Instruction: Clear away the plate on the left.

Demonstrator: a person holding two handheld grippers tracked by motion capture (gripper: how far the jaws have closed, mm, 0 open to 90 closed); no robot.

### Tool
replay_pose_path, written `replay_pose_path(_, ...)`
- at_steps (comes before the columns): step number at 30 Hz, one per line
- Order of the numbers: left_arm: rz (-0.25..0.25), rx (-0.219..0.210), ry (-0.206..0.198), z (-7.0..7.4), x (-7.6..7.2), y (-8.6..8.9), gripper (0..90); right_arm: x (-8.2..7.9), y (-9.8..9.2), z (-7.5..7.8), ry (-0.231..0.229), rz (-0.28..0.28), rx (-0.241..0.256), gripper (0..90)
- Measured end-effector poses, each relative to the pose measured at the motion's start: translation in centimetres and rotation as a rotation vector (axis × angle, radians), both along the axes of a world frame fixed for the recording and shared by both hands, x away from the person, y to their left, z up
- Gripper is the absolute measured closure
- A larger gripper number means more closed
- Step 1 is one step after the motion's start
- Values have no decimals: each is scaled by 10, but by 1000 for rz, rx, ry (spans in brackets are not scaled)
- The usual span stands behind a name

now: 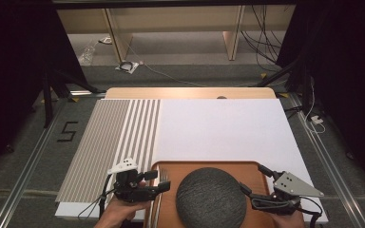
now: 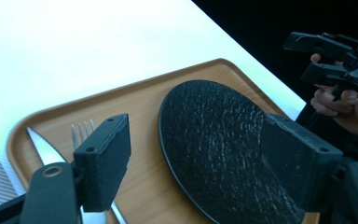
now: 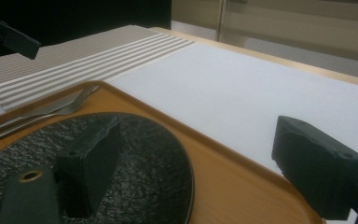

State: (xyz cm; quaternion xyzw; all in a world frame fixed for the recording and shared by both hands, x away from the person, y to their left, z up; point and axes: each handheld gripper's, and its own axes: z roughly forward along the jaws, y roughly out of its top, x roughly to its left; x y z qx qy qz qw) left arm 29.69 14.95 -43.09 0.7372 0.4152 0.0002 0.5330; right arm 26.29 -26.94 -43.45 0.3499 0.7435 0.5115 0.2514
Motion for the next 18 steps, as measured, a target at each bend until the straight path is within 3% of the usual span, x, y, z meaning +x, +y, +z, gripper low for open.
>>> replay_pose_path(11, 43, 40, -125, 2, -2, 7, 221, 0, -1, 0, 2, 0, 16, 171)
replay_pose_path(18, 42, 56, -171, 0, -3, 10, 210, 1, -1, 0, 7, -4, 19, 171)
